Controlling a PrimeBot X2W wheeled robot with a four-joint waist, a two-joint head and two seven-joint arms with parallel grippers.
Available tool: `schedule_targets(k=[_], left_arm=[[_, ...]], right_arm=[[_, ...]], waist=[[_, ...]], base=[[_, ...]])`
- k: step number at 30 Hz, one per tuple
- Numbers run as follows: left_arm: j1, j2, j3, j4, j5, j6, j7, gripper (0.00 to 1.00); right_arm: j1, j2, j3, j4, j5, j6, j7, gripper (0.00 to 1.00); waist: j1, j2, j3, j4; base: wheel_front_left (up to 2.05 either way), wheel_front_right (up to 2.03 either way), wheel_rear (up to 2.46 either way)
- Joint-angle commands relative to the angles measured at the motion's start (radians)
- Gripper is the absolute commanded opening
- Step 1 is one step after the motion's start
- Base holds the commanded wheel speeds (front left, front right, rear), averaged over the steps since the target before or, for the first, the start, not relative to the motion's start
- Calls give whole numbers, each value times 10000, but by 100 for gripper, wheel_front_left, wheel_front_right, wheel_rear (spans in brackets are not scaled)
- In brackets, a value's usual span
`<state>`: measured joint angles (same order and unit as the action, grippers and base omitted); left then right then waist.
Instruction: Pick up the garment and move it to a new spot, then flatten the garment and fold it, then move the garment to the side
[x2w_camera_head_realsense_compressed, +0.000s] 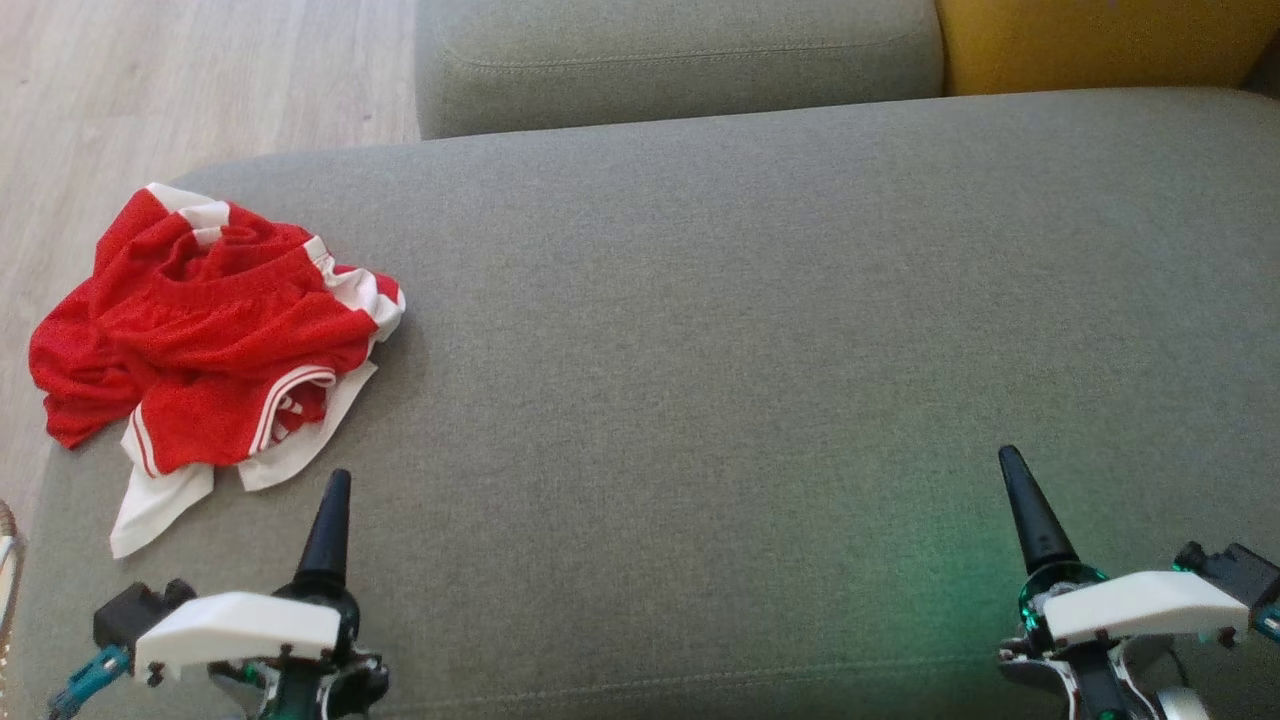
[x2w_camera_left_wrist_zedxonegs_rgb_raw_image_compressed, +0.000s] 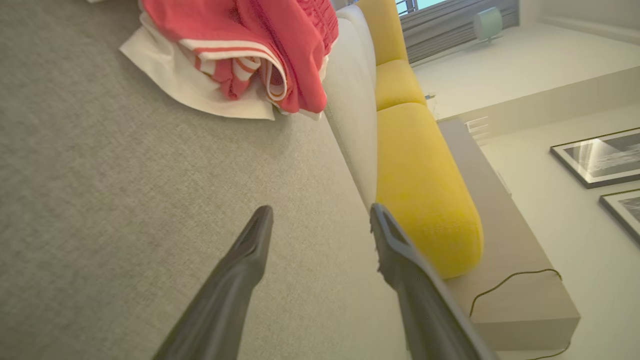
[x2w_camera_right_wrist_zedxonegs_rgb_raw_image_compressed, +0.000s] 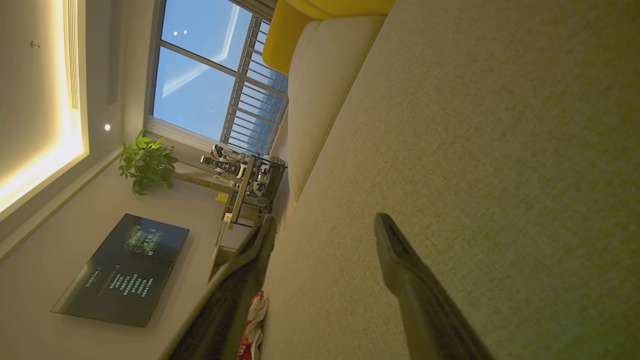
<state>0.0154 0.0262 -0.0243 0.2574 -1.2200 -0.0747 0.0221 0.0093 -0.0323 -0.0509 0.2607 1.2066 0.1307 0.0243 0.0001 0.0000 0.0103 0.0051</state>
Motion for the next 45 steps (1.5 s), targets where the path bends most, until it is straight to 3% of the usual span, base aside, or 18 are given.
schedule_targets(k=[1,45], left_arm=[[-493,105,-22,-463,451,144,-141,100],[-550,203,-1393,-1696,6005,1110,-1417,100]], right_arm=[[-412,-81,148,-462,-433,0,-181,100],[-305,-127,1006,-1559,-6328,0,-1448,100]], waist=[[-1,0,-2,2],[-1,0,-132,13]], base=[[0,0,0],[0,0,0]])
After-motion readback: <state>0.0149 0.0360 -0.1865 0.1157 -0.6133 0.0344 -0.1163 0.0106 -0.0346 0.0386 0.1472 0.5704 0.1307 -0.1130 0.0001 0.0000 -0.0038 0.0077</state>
